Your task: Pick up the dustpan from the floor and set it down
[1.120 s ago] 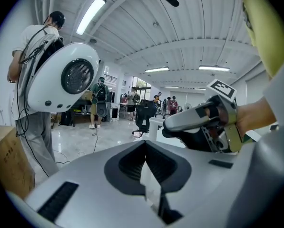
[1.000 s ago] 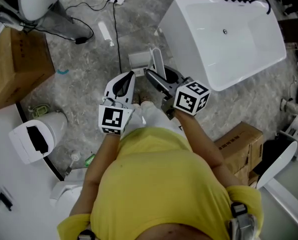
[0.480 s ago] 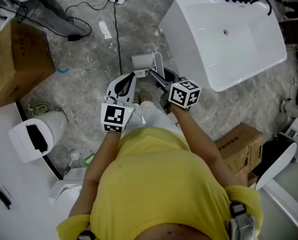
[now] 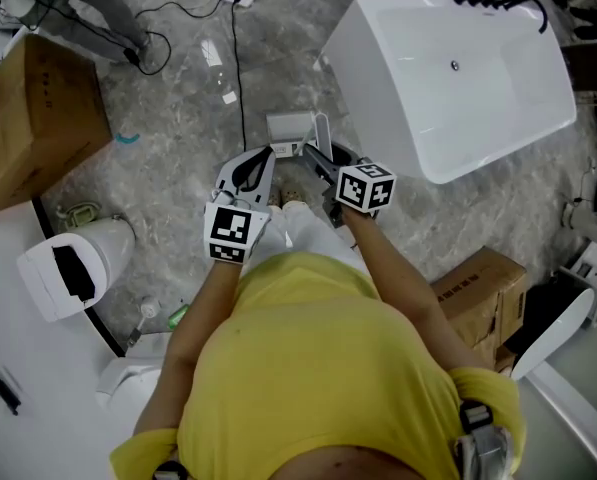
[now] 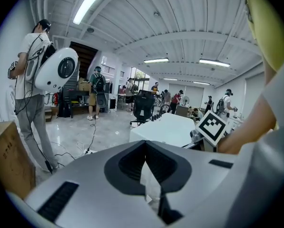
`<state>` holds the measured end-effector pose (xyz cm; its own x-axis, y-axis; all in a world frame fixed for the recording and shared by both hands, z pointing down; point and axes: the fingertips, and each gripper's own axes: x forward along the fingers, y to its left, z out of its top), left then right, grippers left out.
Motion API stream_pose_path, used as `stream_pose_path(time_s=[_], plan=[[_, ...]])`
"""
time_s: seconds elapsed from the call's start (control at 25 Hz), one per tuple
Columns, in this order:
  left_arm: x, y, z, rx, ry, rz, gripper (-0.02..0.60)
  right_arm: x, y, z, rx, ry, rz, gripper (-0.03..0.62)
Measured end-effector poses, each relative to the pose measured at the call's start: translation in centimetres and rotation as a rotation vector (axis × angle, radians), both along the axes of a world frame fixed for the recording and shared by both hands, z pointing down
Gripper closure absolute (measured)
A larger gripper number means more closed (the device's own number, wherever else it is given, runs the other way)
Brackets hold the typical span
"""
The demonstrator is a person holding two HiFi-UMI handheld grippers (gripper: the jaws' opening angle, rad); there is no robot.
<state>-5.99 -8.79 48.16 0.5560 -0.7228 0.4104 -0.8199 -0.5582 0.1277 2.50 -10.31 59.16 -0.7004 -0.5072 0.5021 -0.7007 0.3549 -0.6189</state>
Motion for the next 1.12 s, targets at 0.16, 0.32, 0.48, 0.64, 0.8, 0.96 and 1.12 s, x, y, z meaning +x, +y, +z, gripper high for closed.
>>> stream_pose_path(time_s=[0.16,0.32,0.48,0.64,0.8,0.96,1.12], plan=[[-0.3,0.3,0.4,-0.012,0.004,-0.003,0.584,-0.3,0.4,0.9,-0.014,0.034,-0.01,0.417],[-0.4,0.6,0.6,-0.015,0.01,-0.001,0.584,0.0,0.8,1.5,-0.05,0.075,0.017,0.294],[0.1,0.7,0.5,-0.011,0.018,0.002,0.584,1.5,1.0,1.0,-0.046,0.15,0.05,0.19],[0.7,0.8,0.7,-0.017,0.018,0.014,0.584,2.8,1.1,-1.0,0.042,0.255,0.046,0.191],[1.4,0.7,-0.1,-0.004,0.038,0.019,0.584,3.3,1.1,-4.3,0.164,0.295,0.059,0.27],[1.8,0.0,-1.5,0.032,0.059,0.013,0.584,4.0,0.2,-8.9,0.329,0.308,0.113,0.508],[1.6,-0.8,-3.8,0.091,0.082,-0.012,0.584,4.0,-1.2,-13.8,0.5,0.327,0.121,0.583]])
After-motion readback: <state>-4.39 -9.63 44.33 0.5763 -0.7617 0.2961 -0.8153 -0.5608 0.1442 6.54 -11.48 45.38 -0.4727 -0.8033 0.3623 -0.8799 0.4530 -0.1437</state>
